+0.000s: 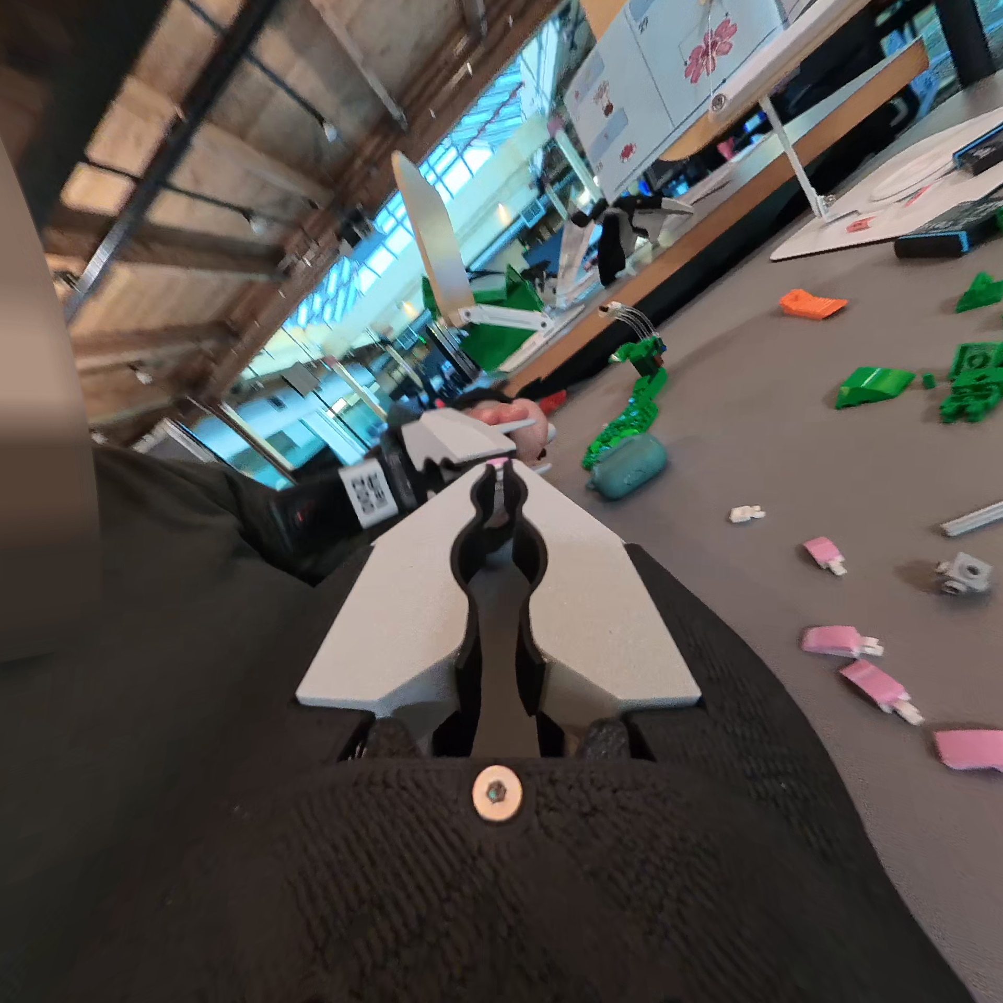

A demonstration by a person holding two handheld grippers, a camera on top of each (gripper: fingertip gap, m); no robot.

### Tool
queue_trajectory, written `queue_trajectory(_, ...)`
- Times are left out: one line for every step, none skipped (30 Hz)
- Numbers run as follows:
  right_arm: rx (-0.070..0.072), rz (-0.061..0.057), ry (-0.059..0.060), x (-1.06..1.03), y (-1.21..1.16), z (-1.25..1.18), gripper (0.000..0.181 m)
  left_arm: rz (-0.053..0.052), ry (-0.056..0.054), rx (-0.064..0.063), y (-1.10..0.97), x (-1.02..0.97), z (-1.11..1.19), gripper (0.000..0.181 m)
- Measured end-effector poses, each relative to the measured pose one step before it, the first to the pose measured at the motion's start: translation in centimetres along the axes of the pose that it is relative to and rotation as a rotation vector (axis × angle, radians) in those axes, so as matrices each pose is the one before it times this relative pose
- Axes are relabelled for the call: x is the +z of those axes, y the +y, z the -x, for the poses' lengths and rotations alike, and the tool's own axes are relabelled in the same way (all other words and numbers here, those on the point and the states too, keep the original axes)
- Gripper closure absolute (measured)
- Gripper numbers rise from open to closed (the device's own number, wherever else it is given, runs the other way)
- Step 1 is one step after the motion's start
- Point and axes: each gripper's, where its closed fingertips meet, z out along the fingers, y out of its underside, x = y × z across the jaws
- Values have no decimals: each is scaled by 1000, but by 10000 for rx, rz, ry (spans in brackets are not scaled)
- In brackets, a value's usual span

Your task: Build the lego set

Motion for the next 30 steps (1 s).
queue_trajectory(370,-214,-124,26,-176,-9,180,196,-409,706,-7,23,243,178)
queue_trajectory(312,-177,-73,25,-115,-90,179,191,-278,552,81,34,106,178)
queue_trajectory(244,-132,-27,21,-77,-125,179,159,-144,381,136,50,37,178)
queue_trajectory(141,-89,-4,6,-50,-106,180,128,-21,171,117,56,-23,178)
queue_trajectory(52,-47,30,2,-32,-63,180,90,-10,93,85,35,-21,178)
queue_trajectory(-56,-16,58,-1,-20,-47,180,64,-3,90,64,24,-16,178)
queue_trajectory(-136,8,53,6,-3,-6,180,-21,0,-1,8,20,30,178)
queue_trajectory(-183,10,111,3,-7,-65,180,-81,81,-267,19,18,-12,178)
queue_trajectory(-197,-36,93,20,-72,-30,180,-90,180,-627,48,51,-56,177)
queue_trajectory(-107,-65,6,15,-102,89,180,-159,165,-757,-47,36,35,177)
queue_trajectory(10,-94,-22,32,-134,89,180,-228,44,-597,-139,-9,158,176)
queue_trajectory(48,-72,-28,23,-85,53,181,-162,-60,-314,-89,-33,183,175)
queue_trajectory(59,-51,-29,-8,-55,22,181,-69,-85,-138,-18,10,92,175)
queue_trajectory(52,-20,-25,-39,-20,-6,181,-18,-100,1,-13,29,31,175)
queue_trajectory(56,-10,-38,-34,-23,-5,181,8,-102,71,-1,36,-2,174)
queue_trajectory(60,-13,-36,-36,-27,13,180,-16,-72,37,-51,35,4,174)
queue_trajectory(35,5,-18,-26,6,-2,180,1,8,-44,3,28,-20,174)
queue_trajectory(30,-14,-55,8,-22,68,180,-40,16,-120,-36,-19,48,174)
queue_trajectory(35,25,-63,22,38,103,180,-83,-20,-106,-70,-68,98,173)
queue_trajectory(1,42,-23,25,62,33,181,-70,-35,-35,-62,-88,130,170)
queue_trajectory(-35,28,-10,8,53,24,181,-43,61,-66,-13,-64,13,169)
queue_trajectory(-4,39,-52,-1,45,82,181,-105,123,-192,-90,-62,-55,169)
queue_trajectory(20,25,-81,8,18,117,181,-197,227,-267,-195,-95,-185,168)
queue_trajectory(26,25,-122,-13,26,179,181,-236,407,-290,-269,-126,-394,168)
queue_trajectory(59,57,-127,-14,51,168,180,-171,243,-305,-176,-130,-139,167)
queue_trajectory(72,94,-118,-2,129,120,180,-151,107,-288,-159,-119,72,171)
queue_trajectory(104,74,-153,39,145,167,180,-154,91,-244,-174,-144,114,176)
queue_trajectory(154,17,-154,56,67,156,180,-138,158,-183,-160,-157,-14,177)
queue_trajectory(122,18,-109,52,85,102,181,-80,143,-135,-111,-114,-42,177)
queue_trajectory(100,5,-77,37,44,70,180,-36,80,-5,-80,-88,-28,177)
